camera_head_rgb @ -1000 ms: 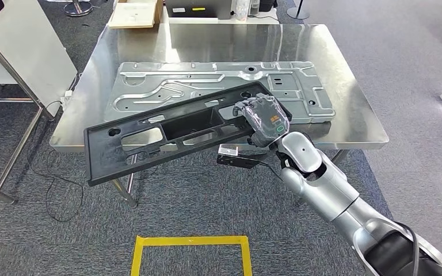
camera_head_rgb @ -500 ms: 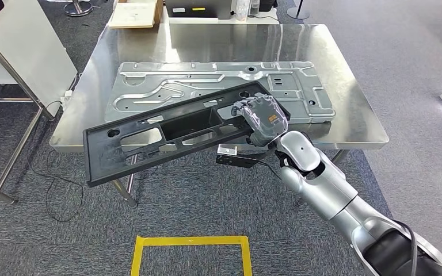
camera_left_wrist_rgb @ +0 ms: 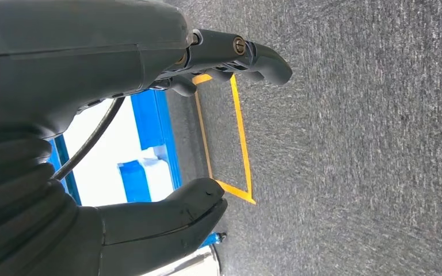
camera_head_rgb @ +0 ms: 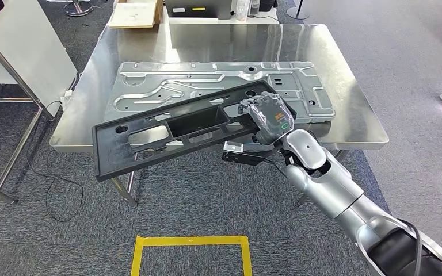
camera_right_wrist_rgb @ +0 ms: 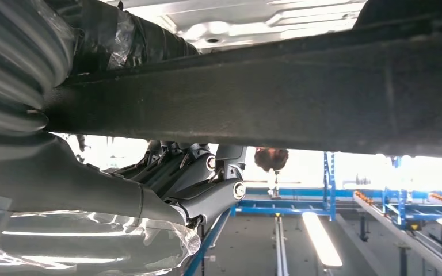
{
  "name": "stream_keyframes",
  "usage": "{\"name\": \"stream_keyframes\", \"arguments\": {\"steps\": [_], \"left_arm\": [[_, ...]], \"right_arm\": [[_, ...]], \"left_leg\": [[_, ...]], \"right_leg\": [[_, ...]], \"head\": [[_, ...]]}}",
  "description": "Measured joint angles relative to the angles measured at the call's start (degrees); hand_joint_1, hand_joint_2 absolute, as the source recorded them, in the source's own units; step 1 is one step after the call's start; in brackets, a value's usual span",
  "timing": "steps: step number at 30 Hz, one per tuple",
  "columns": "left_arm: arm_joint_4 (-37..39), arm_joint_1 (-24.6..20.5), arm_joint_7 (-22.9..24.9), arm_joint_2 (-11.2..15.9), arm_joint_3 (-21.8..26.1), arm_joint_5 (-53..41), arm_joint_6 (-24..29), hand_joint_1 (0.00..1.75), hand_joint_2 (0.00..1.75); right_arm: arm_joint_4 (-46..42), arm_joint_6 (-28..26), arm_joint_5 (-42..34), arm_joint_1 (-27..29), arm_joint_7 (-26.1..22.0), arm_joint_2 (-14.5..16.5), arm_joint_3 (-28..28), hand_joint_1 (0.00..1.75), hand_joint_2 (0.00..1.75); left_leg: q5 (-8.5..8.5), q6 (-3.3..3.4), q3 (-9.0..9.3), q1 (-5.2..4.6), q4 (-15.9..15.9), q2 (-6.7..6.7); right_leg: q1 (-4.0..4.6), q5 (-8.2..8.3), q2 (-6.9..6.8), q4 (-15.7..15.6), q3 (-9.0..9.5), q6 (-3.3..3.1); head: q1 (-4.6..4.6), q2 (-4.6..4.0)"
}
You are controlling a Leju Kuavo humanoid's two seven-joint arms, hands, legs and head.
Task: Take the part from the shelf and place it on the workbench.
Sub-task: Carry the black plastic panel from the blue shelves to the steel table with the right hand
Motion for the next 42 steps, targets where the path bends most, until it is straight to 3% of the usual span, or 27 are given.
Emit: {"name": "stream_keyframes", "arguments": {"steps": [8, 25, 29, 35, 42], "left_arm": [[0.0, -0.1, -0.4, -1.3, -0.2, -0.7, 1.5, 0.0, 1.75], [0.0, -0.3, -0.7, -1.8, -1.0, -2.1, 1.3, 0.0, 1.75], [0.0, -0.3, -0.6, -1.5, -1.2, -2.1, 0.9, 0.0, 1.75], [0.0, -0.3, -0.1, -0.4, -1.3, -1.8, -0.1, 0.0, 1.75], [0.0, -0.2, 0.1, -0.3, -1.4, -2.6, 0.1, 0.0, 1.75]], "right_arm": [[-0.5, -0.4, -0.5, 1.1, 0.0, -2.9, -2.4, 1.75, 1.75], [-0.5, -0.3, -1.3, 1.5, -1.0, -4.4, -2.8, 1.75, 1.75], [-0.4, -0.3, -0.7, 1.4, -0.9, -3.9, -2.8, 1.75, 1.75], [0.4, -0.2, 1.7, 1.0, 0.5, -0.6, -1.8, 1.75, 1.75], [0.8, -0.3, 0.6, 1.0, 1.0, -0.3, -1.4, 1.75, 1.75]], "left_leg": [[-0.01, 0.0, 0.01, -0.01, 0.0, 0.07], [-0.01, 0.0, 0.02, 0.0, 0.0, 0.08], [-0.01, 0.0, -0.01, 0.0, 0.0, 0.07], [0.02, -0.02, 0.01, 0.01, 0.0, 0.04], [0.03, -0.03, 0.01, 0.0, 0.0, 0.05]], "right_leg": [[-0.01, 0.0, 0.07, 0.0, -0.01, 0.0], [0.0, 0.0, 0.08, 0.0, -0.01, 0.0], [0.01, 0.0, 0.06, 0.0, 0.01, 0.0], [0.02, 0.0, 0.04, 0.0, 0.0, 0.0], [0.0, 0.0, 0.05, 0.0, -0.02, 0.0]], "head": [[0.01, 0.0], [0.0, 0.0], [0.02, 0.0], [0.0, 0.0], [0.0, 0.0]]}}
